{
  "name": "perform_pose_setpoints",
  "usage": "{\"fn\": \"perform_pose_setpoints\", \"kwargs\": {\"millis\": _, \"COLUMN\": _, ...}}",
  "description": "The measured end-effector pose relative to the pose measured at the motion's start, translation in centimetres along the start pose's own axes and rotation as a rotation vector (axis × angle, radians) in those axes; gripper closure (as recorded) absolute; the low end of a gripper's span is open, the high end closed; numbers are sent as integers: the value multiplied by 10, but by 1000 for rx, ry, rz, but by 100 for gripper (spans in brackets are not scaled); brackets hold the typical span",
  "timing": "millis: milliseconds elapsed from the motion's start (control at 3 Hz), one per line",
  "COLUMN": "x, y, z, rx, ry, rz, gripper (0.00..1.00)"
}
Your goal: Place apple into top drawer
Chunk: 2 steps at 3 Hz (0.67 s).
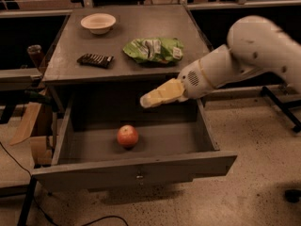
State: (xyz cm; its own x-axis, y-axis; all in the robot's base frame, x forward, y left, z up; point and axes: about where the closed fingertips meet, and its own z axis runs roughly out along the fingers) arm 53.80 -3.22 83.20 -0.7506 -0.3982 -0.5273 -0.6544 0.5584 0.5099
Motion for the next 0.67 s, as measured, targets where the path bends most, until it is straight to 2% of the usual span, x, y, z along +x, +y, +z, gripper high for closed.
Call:
{"fn": "perform_pose_setpoints", "kwargs": {"millis": 333, "x": -19, "y": 36, "z": -70, "rx": 108, "ry": -14, "rz": -21, "gripper": 0}}
{"fn": "perform_pose_setpoints", "kwargs": {"millis": 667, "x": -19, "y": 36, "z": -70, "rx": 108, "ry": -14, "rz": -21, "gripper": 0}}
